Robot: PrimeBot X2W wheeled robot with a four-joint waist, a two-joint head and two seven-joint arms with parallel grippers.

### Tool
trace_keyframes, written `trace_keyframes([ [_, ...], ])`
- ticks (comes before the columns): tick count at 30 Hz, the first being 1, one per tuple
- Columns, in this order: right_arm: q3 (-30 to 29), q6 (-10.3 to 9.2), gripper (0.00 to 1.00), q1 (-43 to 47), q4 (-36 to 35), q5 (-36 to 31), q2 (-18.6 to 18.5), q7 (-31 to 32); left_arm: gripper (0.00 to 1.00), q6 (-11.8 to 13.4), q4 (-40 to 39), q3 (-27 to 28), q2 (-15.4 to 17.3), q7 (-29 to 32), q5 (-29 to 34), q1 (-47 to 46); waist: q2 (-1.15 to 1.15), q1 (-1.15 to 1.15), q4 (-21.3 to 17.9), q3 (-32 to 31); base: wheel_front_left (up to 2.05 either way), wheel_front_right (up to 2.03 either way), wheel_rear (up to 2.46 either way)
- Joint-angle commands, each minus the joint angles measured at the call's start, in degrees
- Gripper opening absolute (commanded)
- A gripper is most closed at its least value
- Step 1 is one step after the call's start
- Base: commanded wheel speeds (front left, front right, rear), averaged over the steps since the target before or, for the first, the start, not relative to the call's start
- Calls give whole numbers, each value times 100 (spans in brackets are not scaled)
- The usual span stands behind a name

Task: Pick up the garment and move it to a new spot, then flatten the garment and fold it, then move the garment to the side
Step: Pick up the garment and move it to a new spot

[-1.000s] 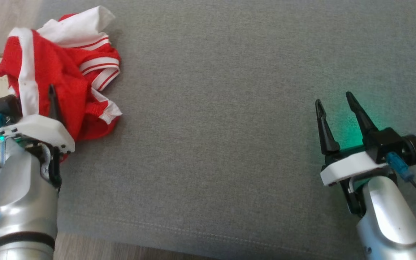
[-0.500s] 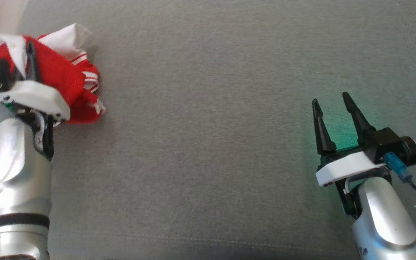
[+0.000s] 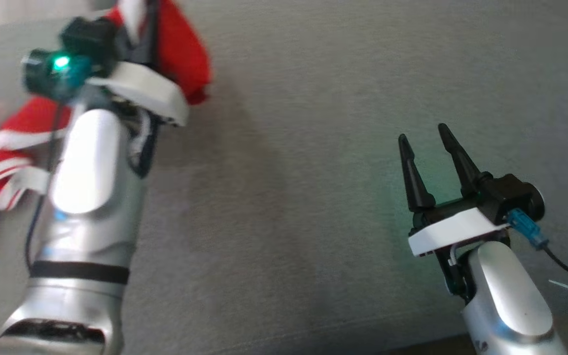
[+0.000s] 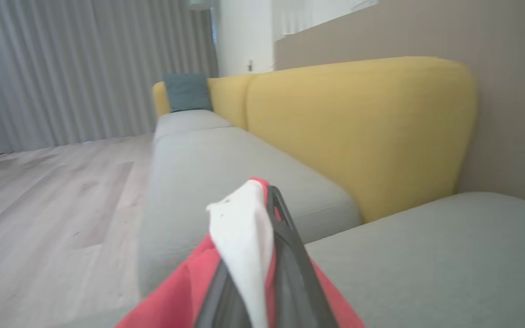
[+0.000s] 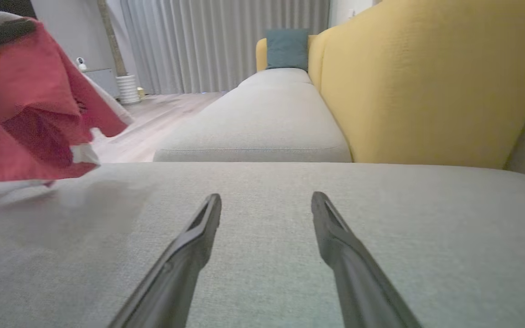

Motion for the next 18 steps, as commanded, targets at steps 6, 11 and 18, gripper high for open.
trace_keyframes([
  [6,137,-5,100,-85,-290,111,52,-62,0,-66,-318,-1274,0,-40,-844,-189,0,0,-938,79,0,0,0],
  [11,49,-5,100,-42,-323,170,53,-62,0,304,-254,-2450,-2,-40,-1642,104,0,0,-1045,122,0,0,0],
  [18,-74,-5,100,-7,-345,105,53,-62,0,704,334,-2917,-3,-40,-1854,441,0,0,-854,76,0,0,0],
])
